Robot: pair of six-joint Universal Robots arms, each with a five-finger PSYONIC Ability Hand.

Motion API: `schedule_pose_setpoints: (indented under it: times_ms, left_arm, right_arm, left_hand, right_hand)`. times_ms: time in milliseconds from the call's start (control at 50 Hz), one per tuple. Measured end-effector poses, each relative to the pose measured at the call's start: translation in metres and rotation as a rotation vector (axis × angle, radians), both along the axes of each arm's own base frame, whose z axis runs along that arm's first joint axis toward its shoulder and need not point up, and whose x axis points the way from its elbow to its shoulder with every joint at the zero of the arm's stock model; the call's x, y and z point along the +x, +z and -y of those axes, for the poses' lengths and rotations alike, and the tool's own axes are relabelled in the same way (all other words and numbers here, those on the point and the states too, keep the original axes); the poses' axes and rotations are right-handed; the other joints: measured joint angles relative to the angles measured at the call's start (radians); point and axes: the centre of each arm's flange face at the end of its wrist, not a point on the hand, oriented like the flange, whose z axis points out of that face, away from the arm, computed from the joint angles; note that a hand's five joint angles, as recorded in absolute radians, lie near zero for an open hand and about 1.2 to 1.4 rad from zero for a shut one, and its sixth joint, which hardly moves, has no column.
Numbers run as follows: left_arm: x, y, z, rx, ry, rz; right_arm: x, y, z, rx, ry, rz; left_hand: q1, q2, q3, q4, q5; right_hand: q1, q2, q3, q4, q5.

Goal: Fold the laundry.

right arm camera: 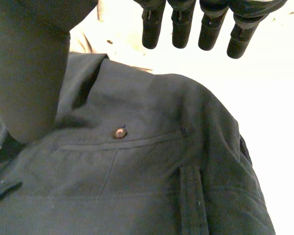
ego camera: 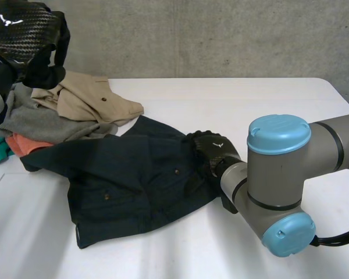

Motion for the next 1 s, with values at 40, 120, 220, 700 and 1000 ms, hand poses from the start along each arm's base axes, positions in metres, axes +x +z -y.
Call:
schedule_pose_setpoints:
  times_ms: [40,120,220,700,1000]
  left_arm:
    - [0.003,0.000,0.003,0.001,0.011,0.000]
    - [0.009,0.001,0.010,0.003,0.033,-0.010]
    - [0.021,-0.003,0.030,0.022,0.062,-0.016]
    - [0.138,-0.160,0.169,0.438,0.109,0.197]
    - [0.137,-0.188,0.167,0.545,0.029,0.207]
  right_arm:
    - [0.000,0.001,0.001,0.001,-0.004,0.007]
    - [0.000,0.002,0.002,-0.004,-0.004,0.008]
    - [0.000,0.003,0.001,-0.019,0.005,-0.011]
    - [0.001,-0.002,0.002,-0.062,0.036,-0.078]
    - [0.001,-0.008,0.004,-0.057,0.035,-0.091]
  left_hand:
    - [0.000,0.000,0.000,0.000,0.000]
    - [0.000,0.000,0.000,0.000,0.000]
    - [-0.564,-0.487,-0.482,-0.488,-0.483]
    - [-0.786,-0.806,-0.799,-0.805,-0.770]
    - [-0.722,-0.744,-0.737,-0.742,-0.709]
  right_hand:
    - [0.000,0.000,0.000,0.000,0.000]
    - [0.000,0.000,0.000,0.000,0.000]
    - [0.000,0.000,0.000,0.000,0.000]
    - [0.000,0.000,0.000,0.000,0.000]
    - [0.000,0.000,0.000,0.000,0.000]
